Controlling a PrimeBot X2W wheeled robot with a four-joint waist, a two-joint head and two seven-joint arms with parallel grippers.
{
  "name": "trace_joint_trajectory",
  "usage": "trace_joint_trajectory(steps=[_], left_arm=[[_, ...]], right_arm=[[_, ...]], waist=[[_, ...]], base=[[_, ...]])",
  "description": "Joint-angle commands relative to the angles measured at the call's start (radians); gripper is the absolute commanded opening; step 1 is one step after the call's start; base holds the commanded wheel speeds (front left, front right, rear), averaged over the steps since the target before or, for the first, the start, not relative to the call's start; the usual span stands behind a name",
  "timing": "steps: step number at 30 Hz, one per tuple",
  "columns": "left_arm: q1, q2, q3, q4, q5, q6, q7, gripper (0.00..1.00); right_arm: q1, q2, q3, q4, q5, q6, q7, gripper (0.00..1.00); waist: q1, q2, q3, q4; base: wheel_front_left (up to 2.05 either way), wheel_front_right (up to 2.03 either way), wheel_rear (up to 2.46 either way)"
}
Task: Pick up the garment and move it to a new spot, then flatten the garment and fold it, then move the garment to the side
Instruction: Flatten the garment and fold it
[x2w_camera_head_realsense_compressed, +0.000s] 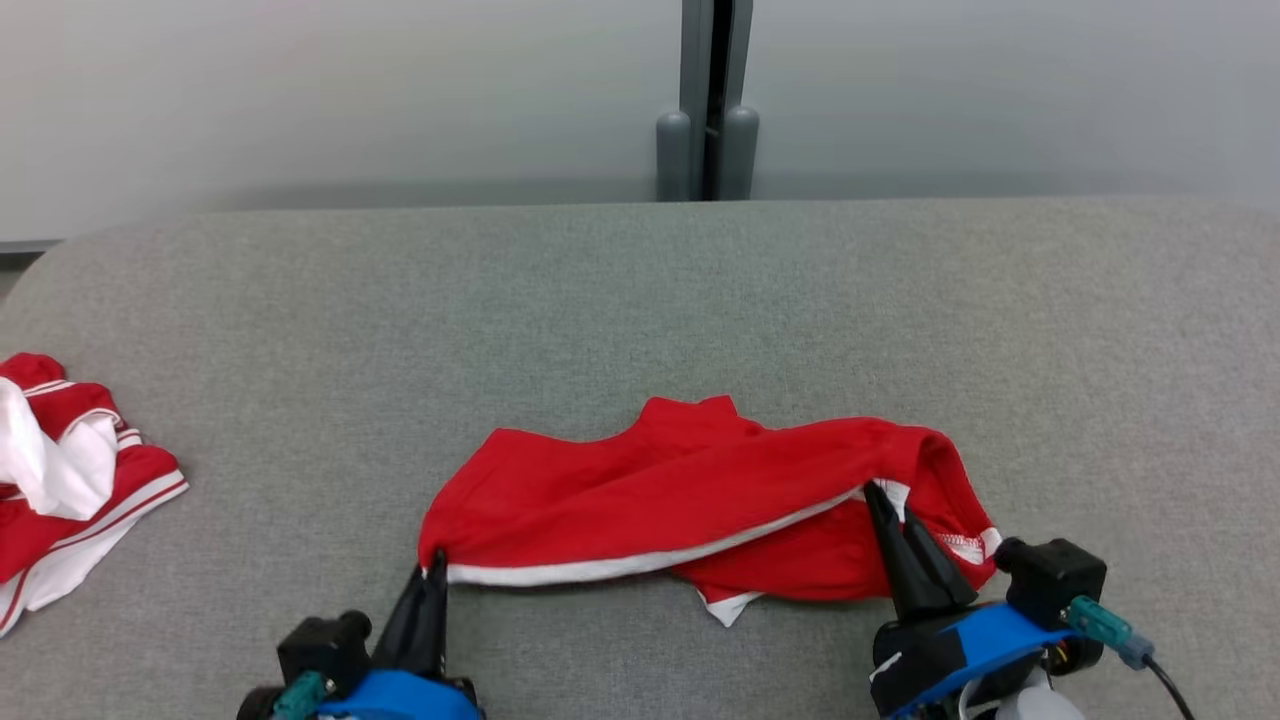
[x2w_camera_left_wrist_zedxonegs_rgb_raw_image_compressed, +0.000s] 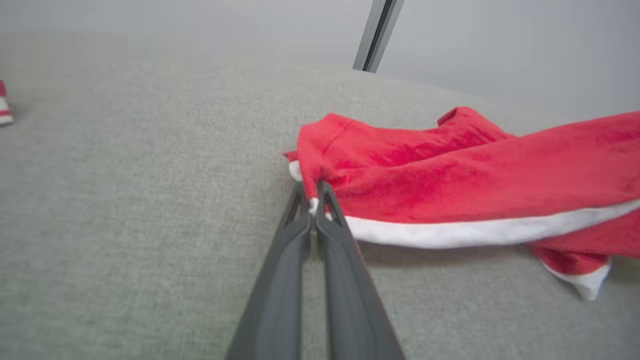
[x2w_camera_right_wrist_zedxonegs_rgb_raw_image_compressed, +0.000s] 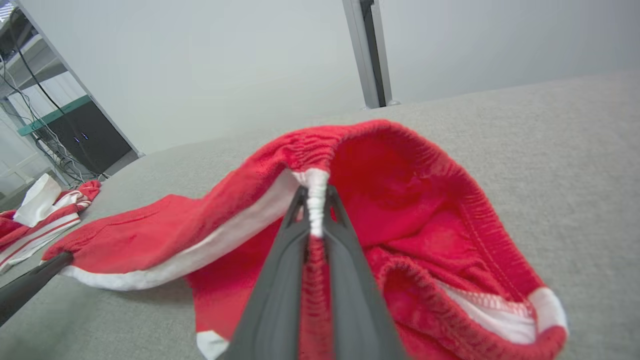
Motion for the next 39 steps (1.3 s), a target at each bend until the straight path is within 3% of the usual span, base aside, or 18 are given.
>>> trace_joint_trajectory(steps=[1,7,14,21,25,29,34,39], left_arm=[[-0.012,0.001,0.011,-0.038,-0.006,-0.006,0.000,0.00],[-0.090,0.028,0.037,-0.206,0.024,-0.010,0.000,0.00],[-0.311,0.195,0.006,-0.355,0.047,-0.010,0.017,0.00],[-0.454,0.294,-0.009,-0.422,-0.003,-0.010,0.169,0.00],[-0.524,0.311,-0.013,-0.389,-0.003,-0.009,0.201,0.00],[-0.609,0.307,-0.018,-0.295,0.004,-0.009,0.192,0.00],[-0.791,0.279,-0.031,-0.172,0.029,-0.008,0.107,0.00],[-0.919,0.233,-0.033,-0.081,0.033,-0.004,0.023,0.00]], right_arm=[[-0.009,-0.002,-0.003,-0.019,0.012,0.000,-0.003,0.00],[-0.084,-0.046,0.027,-0.115,0.077,0.000,-0.004,0.00],[-0.242,-0.195,0.086,-0.301,0.178,0.000,0.000,0.00],[-0.358,-0.302,0.107,-0.403,0.230,0.000,0.072,0.00],[-0.445,-0.319,0.150,-0.353,0.256,0.000,0.080,0.00],[-0.577,-0.313,0.193,-0.223,0.261,0.000,0.058,0.00],[-0.794,-0.310,0.234,-0.049,0.183,0.000,0.012,0.00],[-0.912,-0.292,0.214,0.009,0.093,0.000,-0.003,0.00]], waist=[[0.0000,0.0000,-0.012,0.001],[0.0000,0.0000,-0.083,0.012],[0.0000,0.0000,-0.145,0.018],[0.0000,0.0000,-0.125,0.021],[0.0000,0.0000,-0.066,0.022],[0.0000,0.0000,0.013,0.025],[0.0000,0.0000,0.092,0.043],[0.0000,0.0000,0.126,0.056]], base=[[0.00,0.00,0.00],[0.00,0.00,0.00],[0.00,0.00,0.00],[0.00,0.00,0.00],[0.00,0.00,0.00],[0.00,0.00,0.00],[0.00,0.00,0.00],[0.00,0.00,0.00]])
